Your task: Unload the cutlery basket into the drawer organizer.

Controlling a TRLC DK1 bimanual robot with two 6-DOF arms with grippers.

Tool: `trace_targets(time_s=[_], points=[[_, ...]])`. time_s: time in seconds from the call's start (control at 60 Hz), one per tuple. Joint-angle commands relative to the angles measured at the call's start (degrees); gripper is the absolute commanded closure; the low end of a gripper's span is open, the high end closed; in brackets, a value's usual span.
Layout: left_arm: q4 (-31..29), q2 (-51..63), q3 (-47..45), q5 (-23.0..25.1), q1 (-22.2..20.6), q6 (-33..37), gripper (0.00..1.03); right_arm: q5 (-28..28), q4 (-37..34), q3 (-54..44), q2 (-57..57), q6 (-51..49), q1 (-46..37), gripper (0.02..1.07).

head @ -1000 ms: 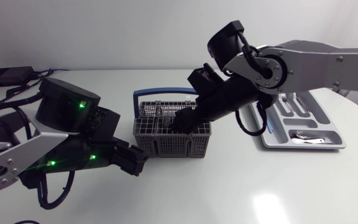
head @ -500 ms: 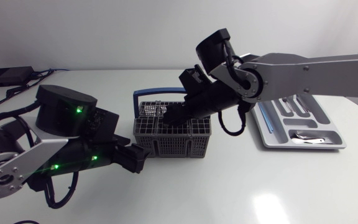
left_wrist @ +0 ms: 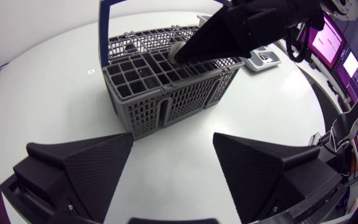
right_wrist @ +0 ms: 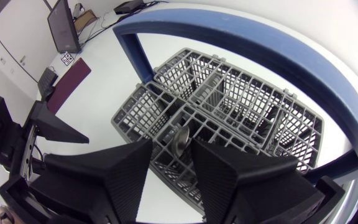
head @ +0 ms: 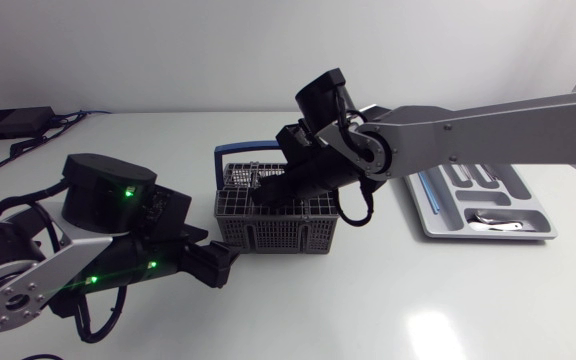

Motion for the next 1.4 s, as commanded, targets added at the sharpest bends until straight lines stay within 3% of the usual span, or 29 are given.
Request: trace_targets(time_s=[0.0,0.217,0.35,0.417,0.917,1.383], points=[[0.71,-0.27,-1.57,0.48,0.35,1.26,0.14,0.61,0.88,-0.88,1.68,1.96,0.36,0.70],[0.71,-0.27,-1.93,0.48,0.09,1.17,0.14,0.61,2.03,-1.58,1.77,1.96,-0.17,0.80],[0.71,-0.27,-2.01,0.48,-0.09,1.17,0.13,0.26,3.17,-2.11,1.77,1.96,-0.43,0.98],[0.71,-0.27,-2.01,0.48,-0.27,1.17,0.13,0.17,3.34,-2.19,1.77,1.79,-0.43,1.01],[0.54,-0.89,-2.10,0.39,-0.27,1.00,0.11,-1.24,4.75,-5.27,-5.44,-0.06,0.10,1.01],[0.27,-1.59,-2.37,0.31,0.26,1.00,0.11,-12.05,2.82,-5.18,-12.64,0.12,-2.89,1.01]])
